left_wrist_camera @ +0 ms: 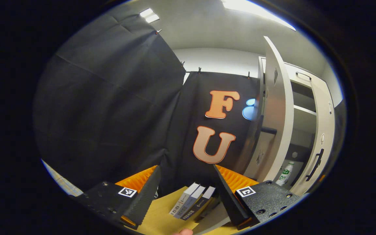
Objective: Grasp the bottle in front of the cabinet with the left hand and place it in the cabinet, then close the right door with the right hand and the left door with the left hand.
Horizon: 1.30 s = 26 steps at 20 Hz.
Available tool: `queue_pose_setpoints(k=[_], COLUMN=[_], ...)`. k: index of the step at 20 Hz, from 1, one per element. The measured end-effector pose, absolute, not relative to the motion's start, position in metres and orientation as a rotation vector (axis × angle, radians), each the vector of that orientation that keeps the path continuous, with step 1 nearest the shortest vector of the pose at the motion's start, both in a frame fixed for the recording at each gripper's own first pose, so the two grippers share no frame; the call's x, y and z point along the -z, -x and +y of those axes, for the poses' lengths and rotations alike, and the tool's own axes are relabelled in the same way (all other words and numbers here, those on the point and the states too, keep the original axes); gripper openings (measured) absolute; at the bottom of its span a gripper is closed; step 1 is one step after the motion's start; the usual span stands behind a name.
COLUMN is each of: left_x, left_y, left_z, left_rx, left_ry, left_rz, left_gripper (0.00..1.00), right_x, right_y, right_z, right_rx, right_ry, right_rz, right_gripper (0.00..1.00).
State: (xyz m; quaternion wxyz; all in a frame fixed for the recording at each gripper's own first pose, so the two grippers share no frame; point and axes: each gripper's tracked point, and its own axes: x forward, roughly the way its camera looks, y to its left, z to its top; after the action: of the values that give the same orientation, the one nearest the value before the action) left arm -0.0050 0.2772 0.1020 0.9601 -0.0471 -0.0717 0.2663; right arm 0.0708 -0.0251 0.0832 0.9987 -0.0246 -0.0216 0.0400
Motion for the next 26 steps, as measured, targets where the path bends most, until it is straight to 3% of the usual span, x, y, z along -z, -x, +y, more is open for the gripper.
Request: queue_pose_setpoints(k=[7,9,18,19,20,26], left_x=[-0.105,-0.104,-0.107,-0.106,-0.106,-0.101], left_y=[-0.009,-0.011,-0.008,-0.007,-0.008,-0.013], left_z=[0.273,0.267,0.239,0.235,0.230,0.196], left_rx=[-0.520,-0.507,-0.494,-0.487,-0.478,-0.425], left_ry=[0.018,0.012,-0.060,-0.056,-0.055,-0.062], left_rz=[-0.136,-0.130,-0.121,-0.120,-0.120,-0.109], left_gripper=[0.96,0.92,0.93,0.88,0.93,0.93], right_x=[-0.074,-0.071,-0.068,-0.067,-0.067,-0.067], right_y=[-0.057,-0.056,-0.046,-0.046,-0.045,-0.040], right_z=[-0.066,-0.067,-0.078,-0.081,-0.084,-0.098], right_rx=[0.028,0.028,0.039,0.041,0.044,0.055], right_ry=[0.038,0.026,0.036,0.029,0.022,-0.012], right_rz=[-0.028,-0.021,-0.017,-0.015,-0.013,-0.013], right_gripper=[0.97,0.97,0.97,0.97,0.97,0.97])
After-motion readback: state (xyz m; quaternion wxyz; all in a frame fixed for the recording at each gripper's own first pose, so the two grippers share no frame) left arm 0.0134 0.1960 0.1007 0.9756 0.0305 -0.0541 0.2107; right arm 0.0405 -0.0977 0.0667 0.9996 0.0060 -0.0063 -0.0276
